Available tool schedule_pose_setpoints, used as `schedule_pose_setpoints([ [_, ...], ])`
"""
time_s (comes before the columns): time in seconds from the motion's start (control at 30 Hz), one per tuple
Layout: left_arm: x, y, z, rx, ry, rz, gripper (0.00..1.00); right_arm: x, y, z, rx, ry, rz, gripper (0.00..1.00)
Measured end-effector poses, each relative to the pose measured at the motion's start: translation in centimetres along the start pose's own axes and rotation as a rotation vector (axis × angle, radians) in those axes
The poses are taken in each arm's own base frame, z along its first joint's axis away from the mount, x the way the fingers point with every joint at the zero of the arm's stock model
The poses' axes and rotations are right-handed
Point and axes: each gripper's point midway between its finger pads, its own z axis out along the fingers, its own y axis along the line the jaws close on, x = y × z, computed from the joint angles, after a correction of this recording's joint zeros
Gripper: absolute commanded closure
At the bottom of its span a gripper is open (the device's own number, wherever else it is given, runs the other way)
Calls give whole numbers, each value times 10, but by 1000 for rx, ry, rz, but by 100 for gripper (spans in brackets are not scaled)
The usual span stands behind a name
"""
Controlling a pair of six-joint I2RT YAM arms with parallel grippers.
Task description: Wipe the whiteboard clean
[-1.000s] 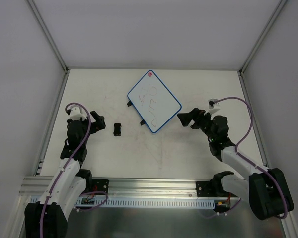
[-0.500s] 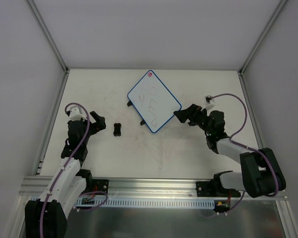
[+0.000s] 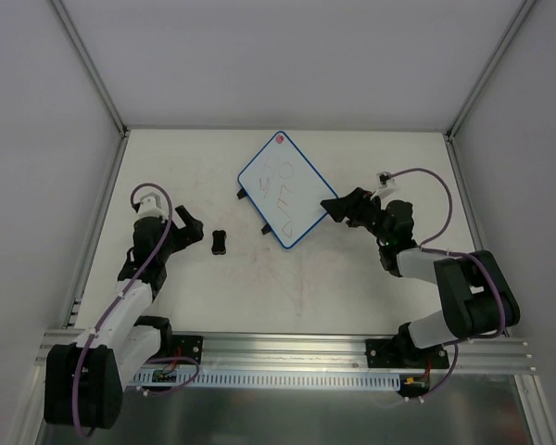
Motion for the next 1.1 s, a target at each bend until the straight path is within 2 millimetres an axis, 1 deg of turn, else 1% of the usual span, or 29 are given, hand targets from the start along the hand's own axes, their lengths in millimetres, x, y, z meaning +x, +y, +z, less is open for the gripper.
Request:
schedule_pose_setpoints([
  [0.1,2,-9,2,20,22,23,1,4,-2,3,-8,10,12,26],
  [0.13,3,-13,2,28,28,37,1,5,-3,3,-11,11,14,31],
  [0.2,4,-19,2,37,37,62,1,6,-3,4,-17,13,17,34],
  [0.23,4,-22,3,40,42,74,1,6,-2,5,-22,11,17,39],
  [0.27,5,-24,3,44,49,85,1,7,-2,5,-27,11,18,40],
  [0.3,5,-26,3,46,53,92,1,7,-2,6,-30,13,20,41],
  [0.33,6,-27,4,47,60,99,1,7,-2,6,-34,14,20,45],
  [0.4,8,-26,4,44,69,106,1,9,-2,7,-41,17,21,47],
  [0.47,9,-28,3,47,73,113,1,9,-1,7,-46,18,20,53],
  [0.63,11,-29,5,49,83,145,1,5,2,9,-60,12,14,54],
  [0.73,15,-29,10,43,112,165,1,4,4,10,-69,10,11,55],
  [0.83,22,-32,14,40,153,184,1,3,5,11,-74,12,10,61],
  [0.9,28,-35,16,42,182,198,1,4,5,11,-75,14,10,62],
  [0.93,30,-37,17,44,191,204,1,4,5,11,-76,14,10,66],
  [1.1,30,-42,16,50,198,226,1,5,4,12,-73,18,11,74],
])
